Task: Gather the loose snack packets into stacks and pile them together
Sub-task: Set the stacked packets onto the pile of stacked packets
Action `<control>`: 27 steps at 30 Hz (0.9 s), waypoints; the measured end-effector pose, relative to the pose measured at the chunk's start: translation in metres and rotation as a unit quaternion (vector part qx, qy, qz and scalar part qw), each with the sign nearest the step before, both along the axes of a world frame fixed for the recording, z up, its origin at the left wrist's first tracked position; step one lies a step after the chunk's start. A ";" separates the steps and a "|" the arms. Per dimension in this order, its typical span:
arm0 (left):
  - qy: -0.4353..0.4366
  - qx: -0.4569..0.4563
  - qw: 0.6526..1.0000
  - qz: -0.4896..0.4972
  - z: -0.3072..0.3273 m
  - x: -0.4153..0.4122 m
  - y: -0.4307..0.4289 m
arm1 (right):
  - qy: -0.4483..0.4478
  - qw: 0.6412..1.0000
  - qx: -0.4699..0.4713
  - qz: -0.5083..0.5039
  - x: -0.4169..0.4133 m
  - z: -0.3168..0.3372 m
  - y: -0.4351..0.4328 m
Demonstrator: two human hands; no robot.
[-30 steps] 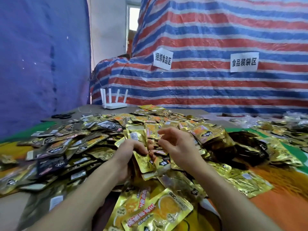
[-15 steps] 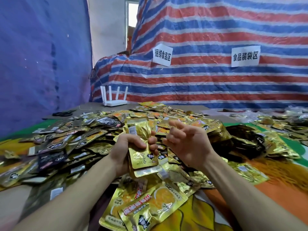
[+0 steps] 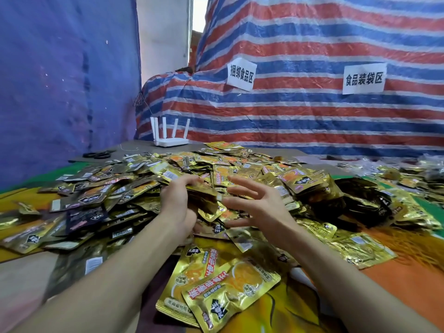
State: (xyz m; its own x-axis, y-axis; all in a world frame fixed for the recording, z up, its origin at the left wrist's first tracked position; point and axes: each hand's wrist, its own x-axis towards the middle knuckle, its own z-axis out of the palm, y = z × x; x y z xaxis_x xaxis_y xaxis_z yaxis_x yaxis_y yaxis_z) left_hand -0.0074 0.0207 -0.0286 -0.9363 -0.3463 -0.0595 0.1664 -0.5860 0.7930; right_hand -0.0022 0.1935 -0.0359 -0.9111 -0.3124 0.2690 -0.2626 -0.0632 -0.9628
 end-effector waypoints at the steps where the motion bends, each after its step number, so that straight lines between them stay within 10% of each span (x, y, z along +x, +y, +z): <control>1: 0.005 0.018 1.000 0.009 0.000 -0.001 -0.001 | 0.013 1.000 0.012 0.002 0.003 -0.002 -0.005; 19: 0.049 0.062 0.982 -0.170 -0.002 0.015 0.027 | 0.146 0.986 0.024 -0.074 0.006 -0.010 -0.030; 27: 0.045 0.041 0.979 -0.193 -0.004 0.015 0.025 | 0.222 0.937 0.254 -0.092 0.001 0.001 -0.010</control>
State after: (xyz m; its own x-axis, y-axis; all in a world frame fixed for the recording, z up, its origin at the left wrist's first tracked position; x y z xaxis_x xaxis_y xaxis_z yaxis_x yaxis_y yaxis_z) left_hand 0.0075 0.0452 -0.0323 -0.9992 0.0368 0.0162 -0.0131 -0.6796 0.7335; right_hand -0.0012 0.1835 -0.0349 -0.7955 -0.3516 0.4935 -0.6059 0.4600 -0.6490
